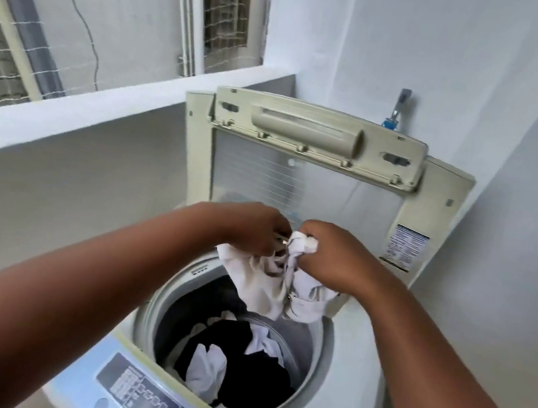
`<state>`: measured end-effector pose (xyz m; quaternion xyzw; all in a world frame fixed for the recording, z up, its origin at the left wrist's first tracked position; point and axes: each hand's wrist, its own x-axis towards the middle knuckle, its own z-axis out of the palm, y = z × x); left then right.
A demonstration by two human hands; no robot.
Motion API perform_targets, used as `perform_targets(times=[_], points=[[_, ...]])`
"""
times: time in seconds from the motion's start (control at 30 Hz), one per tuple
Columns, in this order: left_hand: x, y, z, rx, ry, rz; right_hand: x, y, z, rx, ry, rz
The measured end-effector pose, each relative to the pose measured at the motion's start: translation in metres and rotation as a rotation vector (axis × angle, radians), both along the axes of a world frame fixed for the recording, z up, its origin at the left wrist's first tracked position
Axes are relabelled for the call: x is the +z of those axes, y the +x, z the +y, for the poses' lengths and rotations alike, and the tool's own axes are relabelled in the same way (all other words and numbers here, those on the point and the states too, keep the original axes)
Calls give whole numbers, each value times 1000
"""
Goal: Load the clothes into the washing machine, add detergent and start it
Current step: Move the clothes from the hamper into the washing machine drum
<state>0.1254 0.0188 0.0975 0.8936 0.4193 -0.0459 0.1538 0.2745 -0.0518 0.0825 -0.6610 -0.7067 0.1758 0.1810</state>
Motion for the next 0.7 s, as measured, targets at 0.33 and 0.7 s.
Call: perform_targets(times=[0.33,0.7], points=[[-125,-71,39,159,-100,174,-101,-67,46,67,-217,-145],[-227,-59,25,140,-356,272,-197,-72,33,156,-442,-309]])
